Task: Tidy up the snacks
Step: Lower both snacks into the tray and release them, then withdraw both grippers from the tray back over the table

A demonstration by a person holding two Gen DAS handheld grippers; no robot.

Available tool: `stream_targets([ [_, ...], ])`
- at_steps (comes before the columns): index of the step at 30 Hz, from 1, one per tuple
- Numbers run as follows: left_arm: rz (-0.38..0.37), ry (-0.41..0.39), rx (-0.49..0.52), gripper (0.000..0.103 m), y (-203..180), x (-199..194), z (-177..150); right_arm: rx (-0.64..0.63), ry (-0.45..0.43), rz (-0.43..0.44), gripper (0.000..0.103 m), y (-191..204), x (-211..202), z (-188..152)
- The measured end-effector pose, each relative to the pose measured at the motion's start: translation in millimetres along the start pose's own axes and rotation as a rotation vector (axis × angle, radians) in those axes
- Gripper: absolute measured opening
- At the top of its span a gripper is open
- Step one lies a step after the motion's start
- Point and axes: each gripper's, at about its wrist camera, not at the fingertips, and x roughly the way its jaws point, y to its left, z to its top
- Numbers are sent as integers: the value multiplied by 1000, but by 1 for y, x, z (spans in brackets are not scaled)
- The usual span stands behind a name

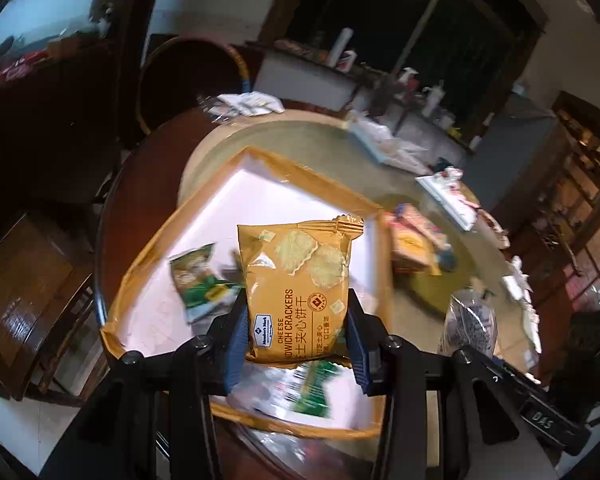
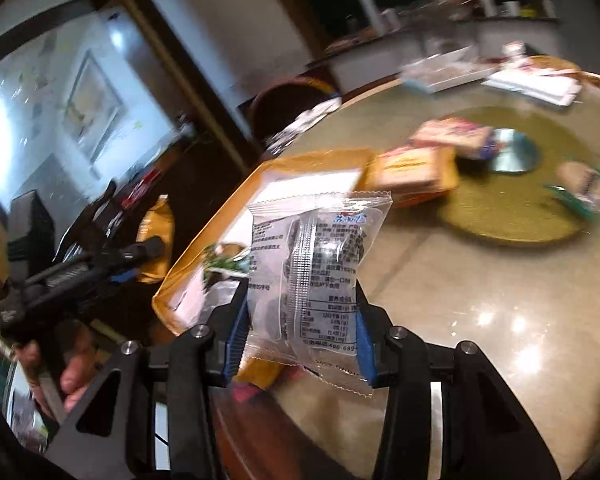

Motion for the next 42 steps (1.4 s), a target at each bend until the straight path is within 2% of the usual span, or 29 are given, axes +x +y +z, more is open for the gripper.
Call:
stream_targets([
  [3,64,-18,-1,43,8,18,7,-17,45,16,47,8,35,19],
  [5,61,-8,-10,43,11,30,13,-34,64,1,47,13,58,36],
  [12,151,-31,19,43,18,54,24,-42,130,-44,47,11,113,70],
  [24,190,-20,82,45,17,62,23,-46,160,-113,51,11,136,71],
  [27,233,-40,114,56,9,56,19,-58,135,-126,59,17,126,72],
  [29,243,-68,127,73,5,48,17,-78,82,-131,67,24,108,73],
  [32,256,-121,133,77,-4,31,13,-83,40,-116,71,30,84,70],
  [42,262,-154,162,79,-39,-9,-12,-31,-19,-61,73,23,17,35],
])
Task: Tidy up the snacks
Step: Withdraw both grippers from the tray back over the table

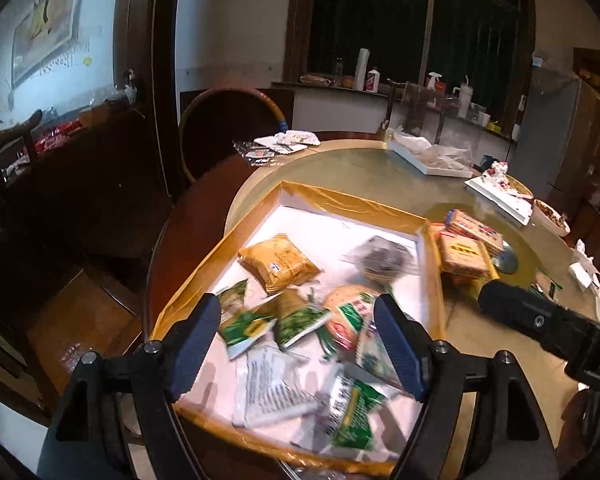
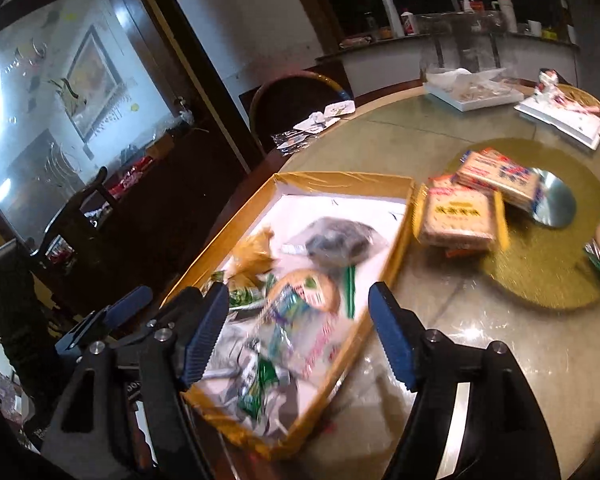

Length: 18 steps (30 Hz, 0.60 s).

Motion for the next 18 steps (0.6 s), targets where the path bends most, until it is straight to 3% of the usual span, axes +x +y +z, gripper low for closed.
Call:
stream_targets([
  [7,-12,-14,57,80,-37,-23,-8,14,-24,-29,73,-24,-35,-20],
  [13,-146,73,72,82,-65,-20,-26,36,-16,-181,73,-75,-54,-49],
  [18,-176,107,51,82,-75,-15,-32,73,11,-289,73,-115,-60,-64],
])
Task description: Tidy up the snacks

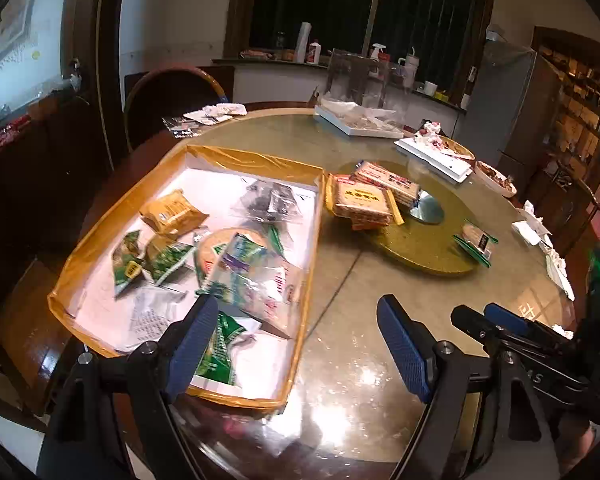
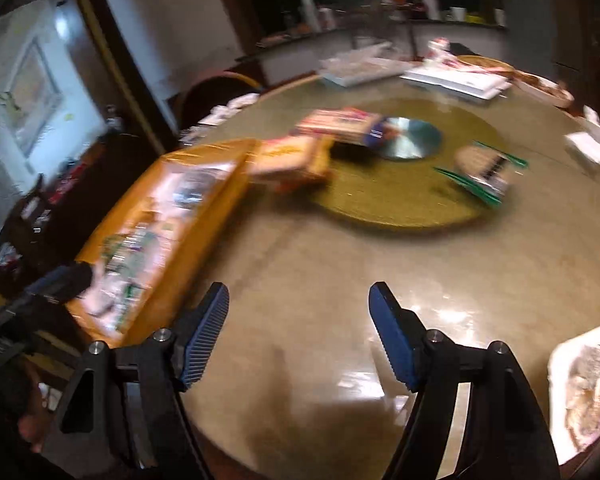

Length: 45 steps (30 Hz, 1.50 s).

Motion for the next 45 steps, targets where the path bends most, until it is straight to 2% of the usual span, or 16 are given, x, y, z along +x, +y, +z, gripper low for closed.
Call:
stream_targets([
  [7,-15,4,-30,82,2,0,0,-20,73,-124,73,-34,32,12],
  [13,-22,8,-76,82,15,5,2,-45,95,-180,73,-30,57,25],
  [17,2,9,-108,82,23,3,5,-70,116,-255,74,-28,70,30],
  [22,24,-4,-139,82,36,-6,7,-90,124,-250,82,-24,81,40],
  [24,10,-6,-142,82,38,-7,8,-89,122,-252,84,-25,83,42],
  [33,2,5,-125,82,29,1,11,-69,123,-270,103,-42,91,48],
  [45,-29,22,-96,82,9,10,12,-97,127,-245,103,-47,93,50],
])
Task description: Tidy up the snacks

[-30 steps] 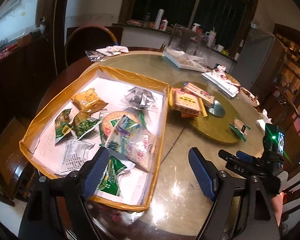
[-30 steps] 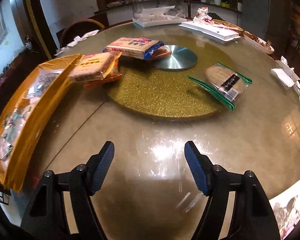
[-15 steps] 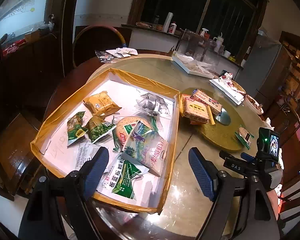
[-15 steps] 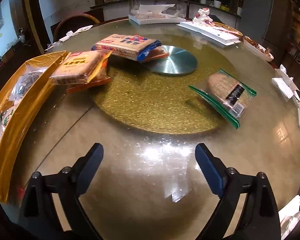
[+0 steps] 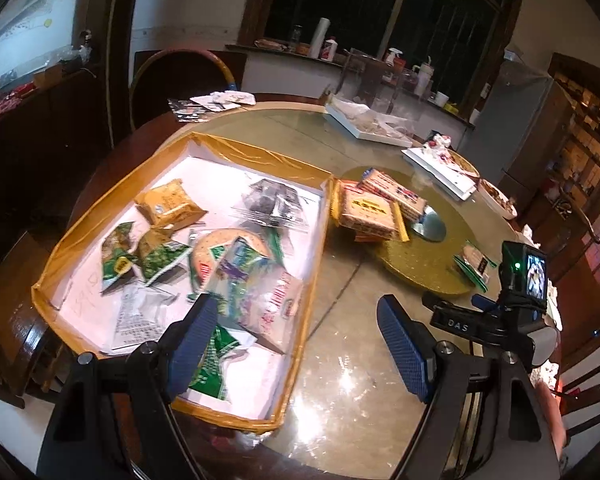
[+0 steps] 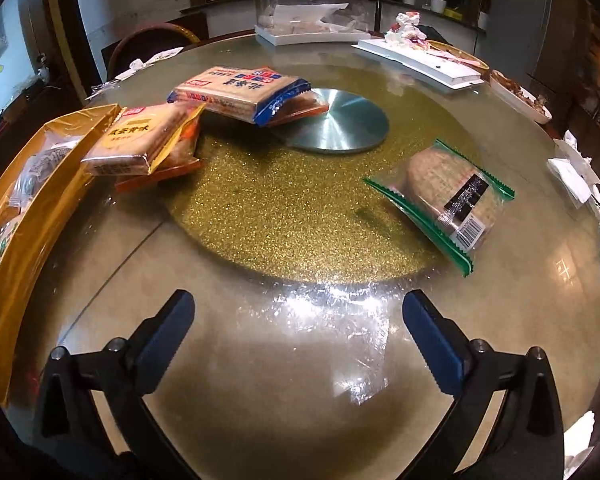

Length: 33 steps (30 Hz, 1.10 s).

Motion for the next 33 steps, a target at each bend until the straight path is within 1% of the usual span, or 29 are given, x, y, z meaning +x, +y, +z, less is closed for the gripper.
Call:
stream_targets([
  [7,-25,20,38,82,-13,4,-3,0,0,0,103,0,0,0],
  [15,-26,45,60,82,-21,9,-14,-1,0,0,103,0,0,0],
  [26,-26,47,48,82,-18,9,-16,-1,0,0,103,0,0,0],
  [33,-28,51,67,82,-25,10,-22,-1,0,0,103,0,0,0],
])
